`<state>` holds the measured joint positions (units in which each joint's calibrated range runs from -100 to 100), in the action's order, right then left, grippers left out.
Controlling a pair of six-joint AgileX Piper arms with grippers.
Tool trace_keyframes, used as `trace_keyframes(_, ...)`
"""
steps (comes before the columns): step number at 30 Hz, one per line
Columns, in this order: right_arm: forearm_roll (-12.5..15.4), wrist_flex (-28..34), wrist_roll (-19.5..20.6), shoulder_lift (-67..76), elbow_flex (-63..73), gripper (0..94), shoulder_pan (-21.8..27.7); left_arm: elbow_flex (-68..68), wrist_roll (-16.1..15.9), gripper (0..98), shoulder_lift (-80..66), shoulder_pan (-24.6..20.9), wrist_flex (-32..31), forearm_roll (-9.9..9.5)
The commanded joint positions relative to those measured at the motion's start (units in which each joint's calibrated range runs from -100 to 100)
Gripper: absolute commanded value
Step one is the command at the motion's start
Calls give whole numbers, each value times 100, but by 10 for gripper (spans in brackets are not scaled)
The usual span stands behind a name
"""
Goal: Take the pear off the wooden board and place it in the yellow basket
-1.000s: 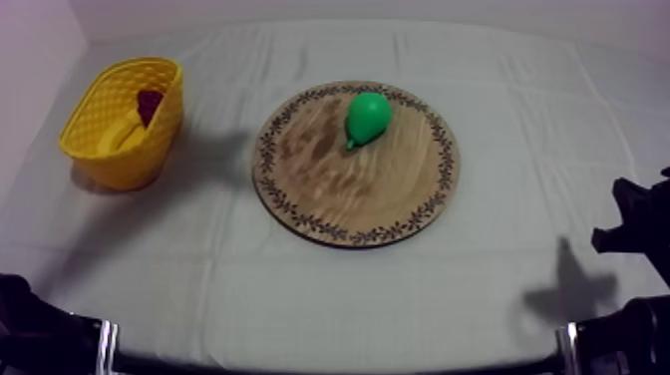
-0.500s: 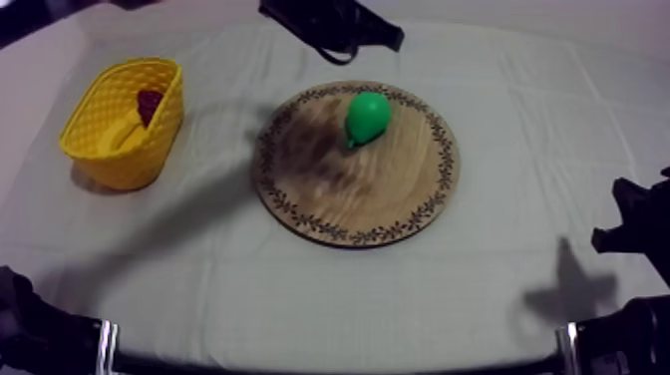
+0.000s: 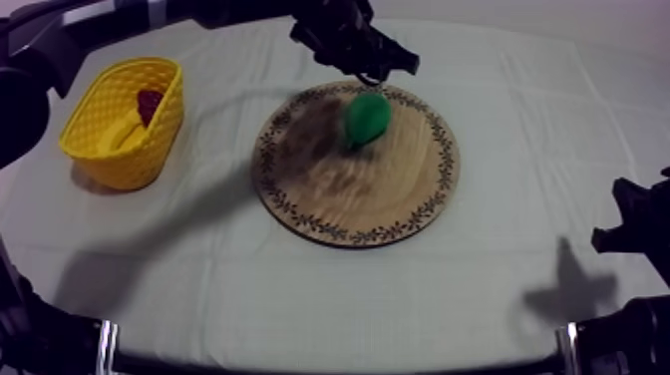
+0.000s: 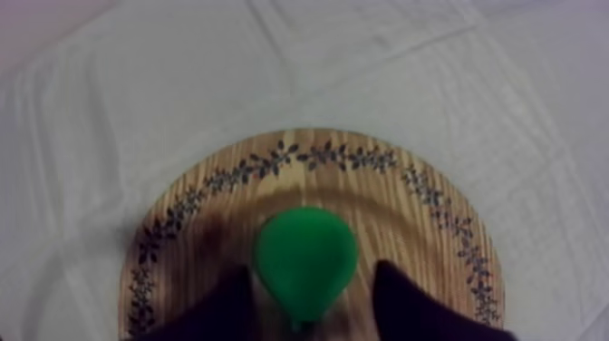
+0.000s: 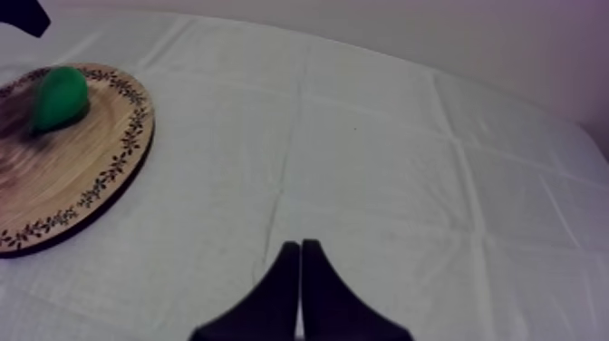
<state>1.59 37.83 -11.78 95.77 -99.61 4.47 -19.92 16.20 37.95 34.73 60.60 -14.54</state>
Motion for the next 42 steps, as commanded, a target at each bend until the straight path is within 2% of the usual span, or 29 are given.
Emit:
trace_keyframes(1, 0, -1, -1, -1, -5, 5, -3, -24, 1, 842, 66, -1, 111, 25)
trace_keyframes(3, 0, -1, -1, -1, -5, 5, -3, -50, -8, 901, 138, -2, 181, 45)
trace_keyframes(7, 0, -1, -1, -1, -5, 5, -3, -142, -46, 944, 307, -6, 230, 77)
trace_keyframes(20, 0, -1, -1, -1, -5, 5, -3, -285, -73, 929, 1082, -53, -78, 101)
trace_keyframes(30, 0, -1, -1, -1, -5, 5, 4, -710, -116, 780, 1562, -46, -122, 132)
trace_keyframes(37, 0, -1, -1, -1, -5, 5, 5, -874, -146, 592, 1689, -29, -71, 137)
trace_keyframes(42, 0, -1, -1, -1, -5, 5, 5, -832, -171, 517, 1600, -36, -67, 137)
